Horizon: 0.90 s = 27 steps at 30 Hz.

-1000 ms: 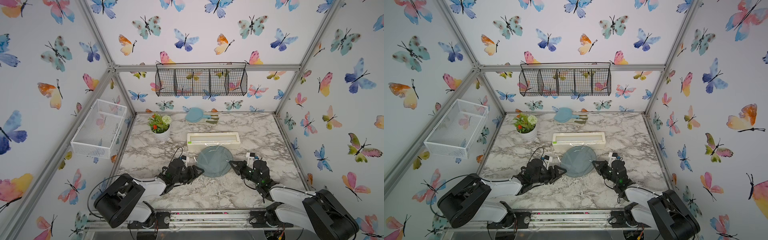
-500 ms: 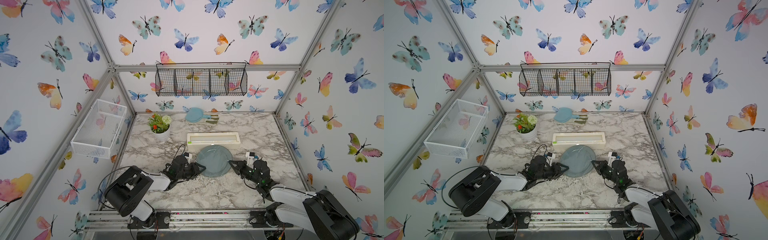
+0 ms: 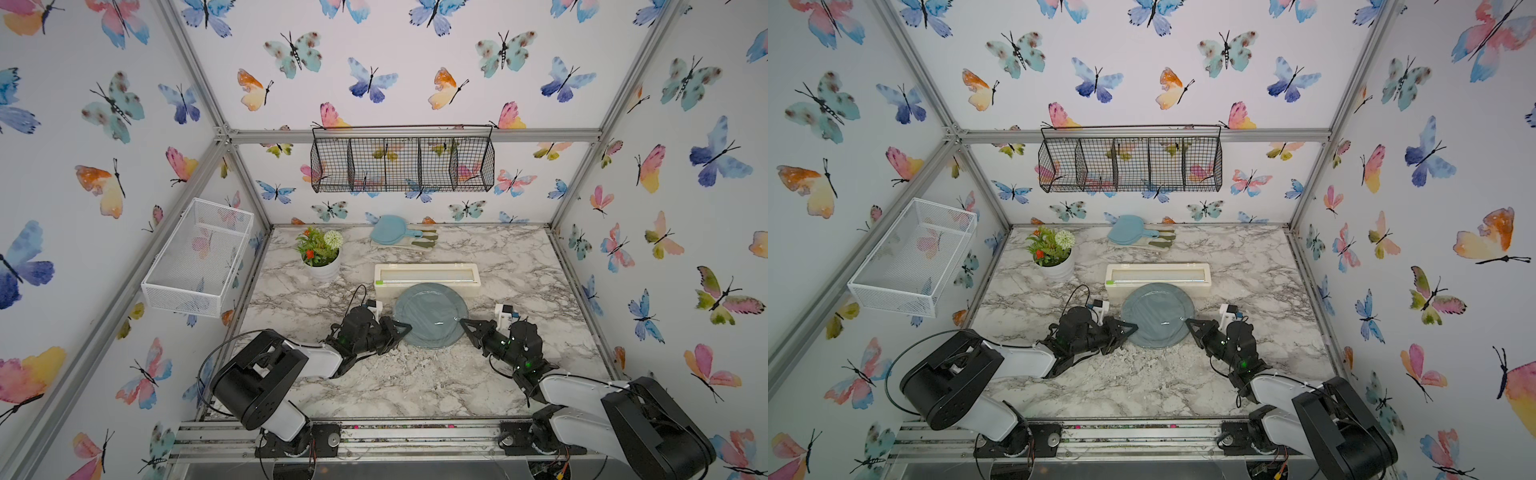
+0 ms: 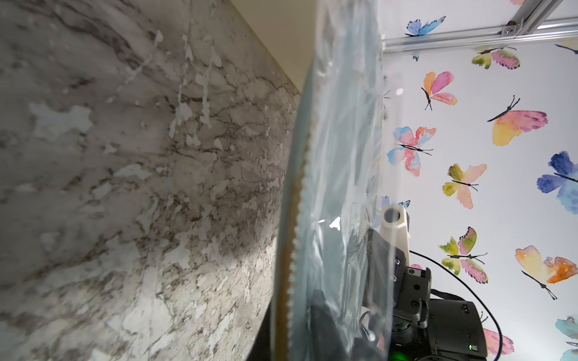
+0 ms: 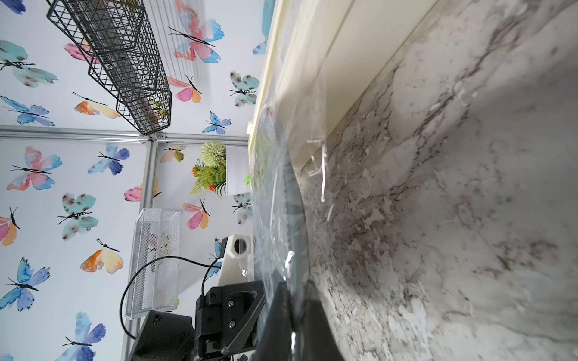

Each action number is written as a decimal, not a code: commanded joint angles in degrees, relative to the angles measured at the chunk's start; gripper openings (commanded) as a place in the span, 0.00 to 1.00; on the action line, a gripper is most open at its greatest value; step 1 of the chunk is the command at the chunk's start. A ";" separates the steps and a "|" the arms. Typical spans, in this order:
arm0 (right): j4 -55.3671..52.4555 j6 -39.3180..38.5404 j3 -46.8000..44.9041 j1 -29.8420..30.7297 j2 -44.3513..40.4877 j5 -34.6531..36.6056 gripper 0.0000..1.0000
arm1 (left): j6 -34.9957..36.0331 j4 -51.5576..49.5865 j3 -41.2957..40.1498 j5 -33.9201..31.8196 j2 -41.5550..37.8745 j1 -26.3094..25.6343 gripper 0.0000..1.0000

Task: Wrap the plate with plastic wrap
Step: Place the plate at the center of the board.

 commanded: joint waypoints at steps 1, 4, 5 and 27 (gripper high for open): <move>7.10 0.32 1.85 0.57 -1.28 -1.59 0.02 | 6.18 -1.97 -2.07 0.68 -1.19 -1.73 0.28; 5.73 0.26 2.07 0.57 -0.86 -2.29 0.02 | 6.56 -2.35 -4.39 -0.46 -2.75 -1.95 0.31; 5.65 0.08 2.14 0.58 -0.60 -2.69 0.02 | 6.77 -2.35 -5.09 -0.95 -3.16 -2.14 0.31; 7.43 -5.25 -4.94 0.57 5.51 -4.36 0.02 | 9.71 -1.75 -8.52 -3.92 3.33 -4.78 0.07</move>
